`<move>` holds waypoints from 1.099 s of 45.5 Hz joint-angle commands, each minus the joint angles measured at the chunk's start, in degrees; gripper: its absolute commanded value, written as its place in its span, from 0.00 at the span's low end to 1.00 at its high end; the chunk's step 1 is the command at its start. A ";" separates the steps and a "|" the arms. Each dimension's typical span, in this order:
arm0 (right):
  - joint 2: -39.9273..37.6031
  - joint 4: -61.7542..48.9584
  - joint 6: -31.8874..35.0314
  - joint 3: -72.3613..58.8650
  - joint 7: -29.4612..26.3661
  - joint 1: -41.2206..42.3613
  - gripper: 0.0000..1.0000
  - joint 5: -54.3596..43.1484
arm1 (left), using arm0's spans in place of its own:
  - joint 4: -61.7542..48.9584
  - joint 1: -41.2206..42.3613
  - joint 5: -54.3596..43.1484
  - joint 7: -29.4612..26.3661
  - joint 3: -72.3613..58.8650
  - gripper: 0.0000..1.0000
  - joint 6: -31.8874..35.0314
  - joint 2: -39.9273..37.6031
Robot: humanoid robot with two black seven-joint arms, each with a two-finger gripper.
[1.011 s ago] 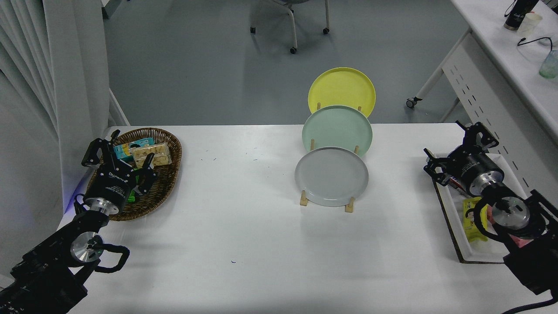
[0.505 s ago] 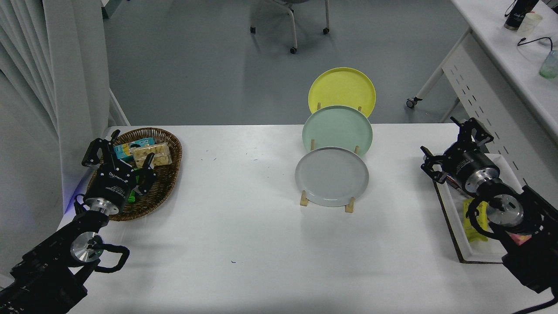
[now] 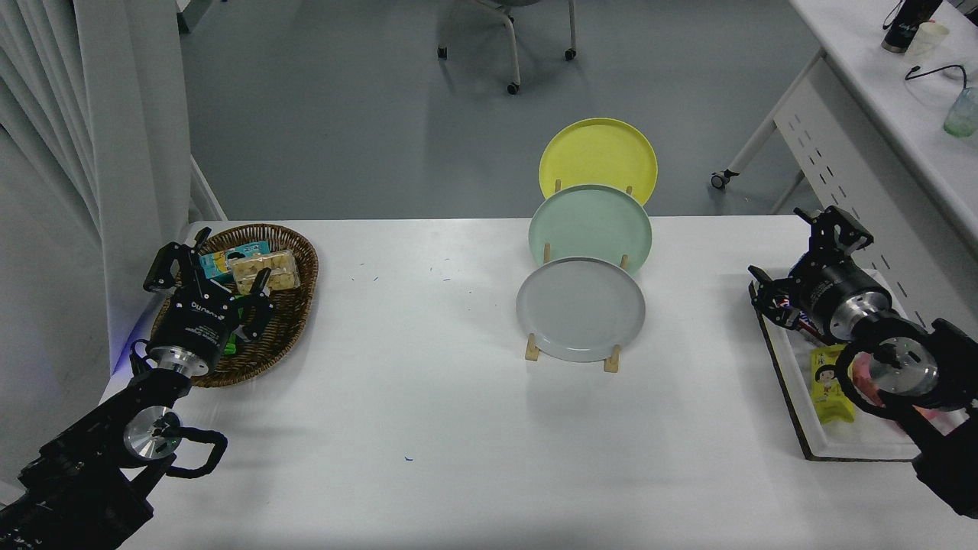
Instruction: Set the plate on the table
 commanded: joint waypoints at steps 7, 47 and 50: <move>0.13 4.49 -8.95 -1.03 -3.34 -0.31 1.00 0.50 | 0.01 0.00 0.00 0.00 0.00 0.98 -0.06 0.00; -6.02 8.44 -8.33 -7.71 -8.70 3.47 1.00 0.77 | 0.01 0.00 0.00 0.00 0.00 0.98 -0.06 0.00; -6.38 9.41 -8.42 -7.97 -8.88 3.64 1.00 0.77 | 0.01 0.00 0.00 0.00 0.00 0.98 -0.06 0.00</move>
